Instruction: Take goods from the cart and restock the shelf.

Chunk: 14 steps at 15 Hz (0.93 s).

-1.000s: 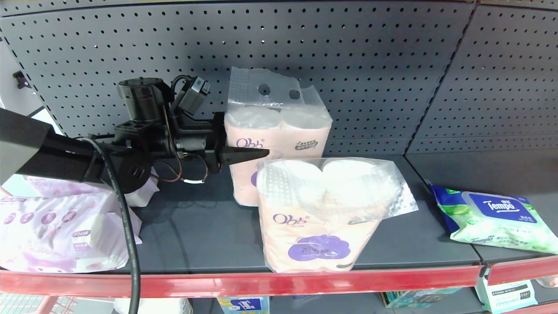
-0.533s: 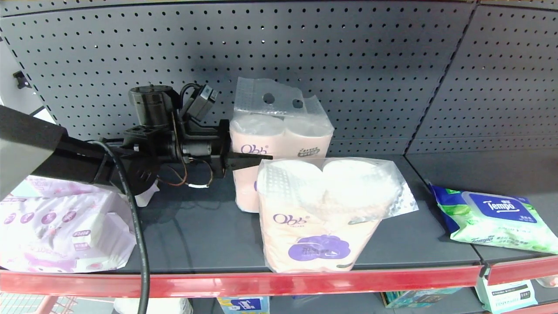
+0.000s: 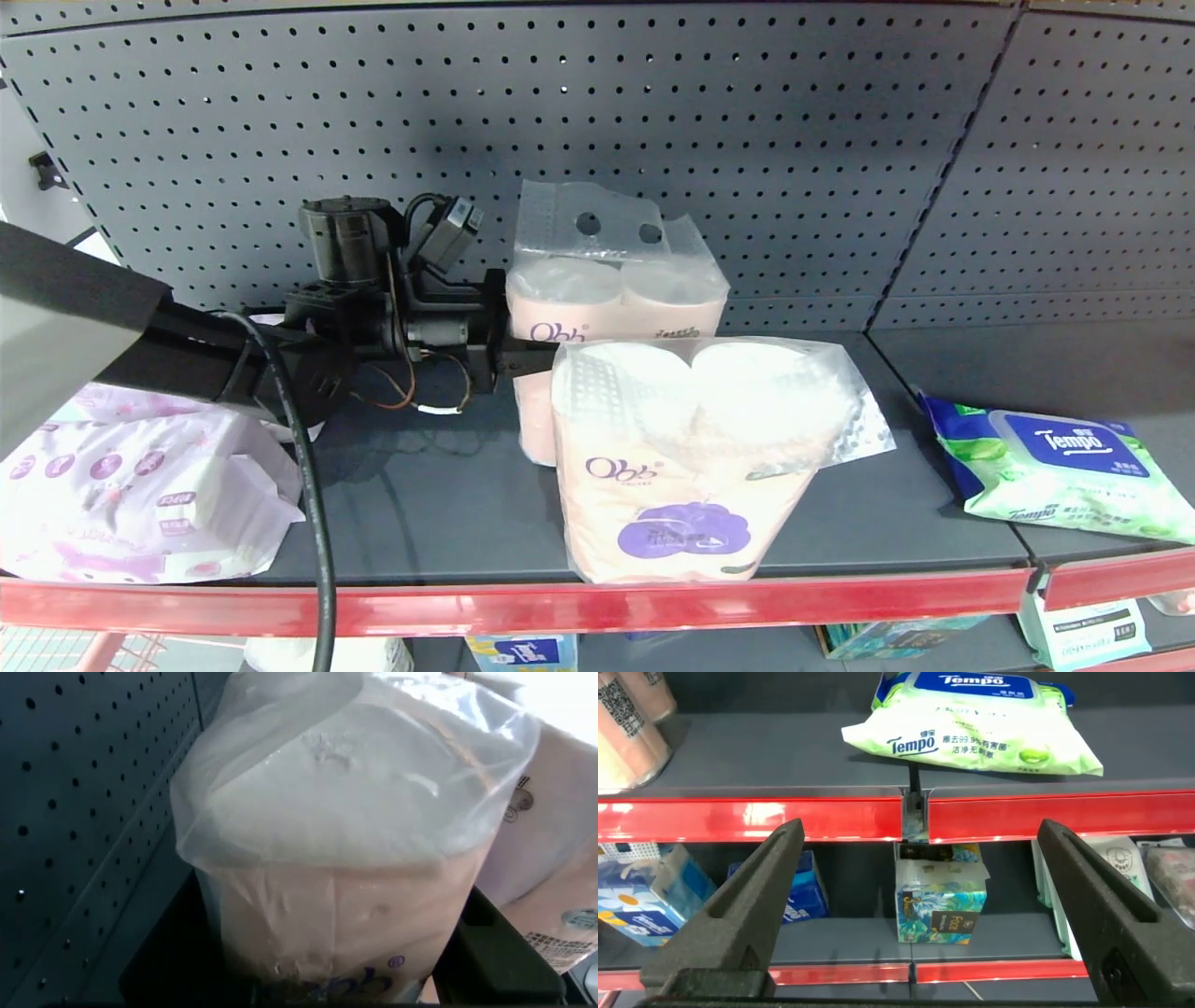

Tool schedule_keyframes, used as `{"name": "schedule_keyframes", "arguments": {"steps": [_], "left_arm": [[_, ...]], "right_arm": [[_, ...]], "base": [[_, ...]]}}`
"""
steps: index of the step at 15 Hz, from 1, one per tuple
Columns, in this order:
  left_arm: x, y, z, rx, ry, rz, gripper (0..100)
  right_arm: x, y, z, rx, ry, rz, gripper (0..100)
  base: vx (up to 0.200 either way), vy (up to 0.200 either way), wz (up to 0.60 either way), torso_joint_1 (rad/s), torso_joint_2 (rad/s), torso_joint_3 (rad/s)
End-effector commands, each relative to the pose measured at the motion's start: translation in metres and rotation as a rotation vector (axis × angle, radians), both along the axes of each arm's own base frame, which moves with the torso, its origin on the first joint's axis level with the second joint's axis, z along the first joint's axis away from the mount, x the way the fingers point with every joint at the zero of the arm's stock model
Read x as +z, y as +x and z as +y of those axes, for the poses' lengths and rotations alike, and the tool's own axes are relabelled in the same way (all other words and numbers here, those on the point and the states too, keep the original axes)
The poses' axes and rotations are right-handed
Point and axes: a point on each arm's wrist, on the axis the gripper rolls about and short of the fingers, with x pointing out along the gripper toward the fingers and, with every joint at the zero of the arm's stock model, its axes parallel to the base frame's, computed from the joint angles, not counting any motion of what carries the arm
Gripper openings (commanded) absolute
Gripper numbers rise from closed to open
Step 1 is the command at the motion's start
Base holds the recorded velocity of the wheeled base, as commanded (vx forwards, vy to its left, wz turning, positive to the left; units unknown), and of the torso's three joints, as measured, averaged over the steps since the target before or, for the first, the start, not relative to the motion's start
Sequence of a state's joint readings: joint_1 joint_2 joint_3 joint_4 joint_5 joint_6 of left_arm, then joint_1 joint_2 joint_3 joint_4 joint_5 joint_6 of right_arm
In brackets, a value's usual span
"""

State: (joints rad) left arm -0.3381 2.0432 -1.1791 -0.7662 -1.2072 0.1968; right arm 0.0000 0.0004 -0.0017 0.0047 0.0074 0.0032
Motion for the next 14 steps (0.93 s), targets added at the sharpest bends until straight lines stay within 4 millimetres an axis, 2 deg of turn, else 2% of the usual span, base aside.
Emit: {"name": "schedule_keyframes", "arguments": {"steps": [1,10,14], "left_arm": [[-0.003,-0.001,-0.004,-0.01,0.005,0.012,0],[-0.017,0.001,-0.01,-0.03,0.041,0.005,0],[-0.017,0.004,-0.016,-0.051,0.036,-0.036,0]], "right_arm": [[0.0,0.0,0.0,0.0,0.0,0.0,100],[0.0,0.0,0.0,0.0,0.0,0.0,100],[0.0,0.0,0.0,0.0,0.0,0.0,100]], "base": [[0.0,0.0,0.0,0.0,0.0,0.0],[0.0,0.0,0.0,0.0,0.0,0.0],[0.0,0.0,0.0,0.0,0.0,0.0]]}}
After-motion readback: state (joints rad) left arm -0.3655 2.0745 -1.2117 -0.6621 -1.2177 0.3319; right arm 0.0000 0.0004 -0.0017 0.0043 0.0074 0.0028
